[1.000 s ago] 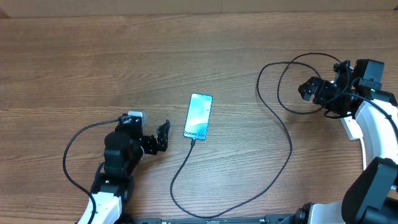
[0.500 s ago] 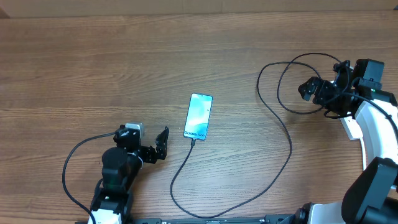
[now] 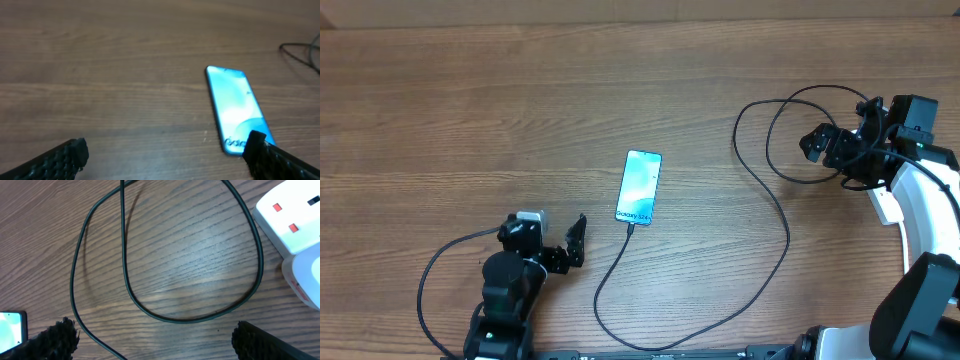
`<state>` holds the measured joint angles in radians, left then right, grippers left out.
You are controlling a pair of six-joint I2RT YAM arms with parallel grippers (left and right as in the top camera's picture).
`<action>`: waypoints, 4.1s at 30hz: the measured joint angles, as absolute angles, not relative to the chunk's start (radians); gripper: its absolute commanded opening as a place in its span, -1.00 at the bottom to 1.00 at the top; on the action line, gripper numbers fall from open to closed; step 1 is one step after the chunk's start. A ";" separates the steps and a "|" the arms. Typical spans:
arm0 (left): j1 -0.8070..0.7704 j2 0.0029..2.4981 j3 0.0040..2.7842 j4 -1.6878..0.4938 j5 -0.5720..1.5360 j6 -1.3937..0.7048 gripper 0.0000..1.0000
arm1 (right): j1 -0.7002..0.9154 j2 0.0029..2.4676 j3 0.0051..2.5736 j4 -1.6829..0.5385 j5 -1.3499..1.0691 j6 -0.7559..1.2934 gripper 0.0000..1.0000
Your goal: Plug charger to phone and switch on socket
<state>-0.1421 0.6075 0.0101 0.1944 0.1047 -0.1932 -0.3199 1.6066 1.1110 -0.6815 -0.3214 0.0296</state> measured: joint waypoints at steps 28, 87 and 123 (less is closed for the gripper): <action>-0.051 0.021 0.008 -0.076 0.020 -0.141 0.99 | -0.320 1.607 1.111 -0.682 -0.321 0.029 1.00; -0.051 0.016 0.008 -0.076 0.021 -0.120 0.99 | -0.320 1.605 1.111 -0.682 -0.321 0.029 1.00; -0.051 0.016 0.008 -0.076 0.021 -0.120 1.00 | -0.320 1.338 1.111 -0.682 -0.321 0.029 1.00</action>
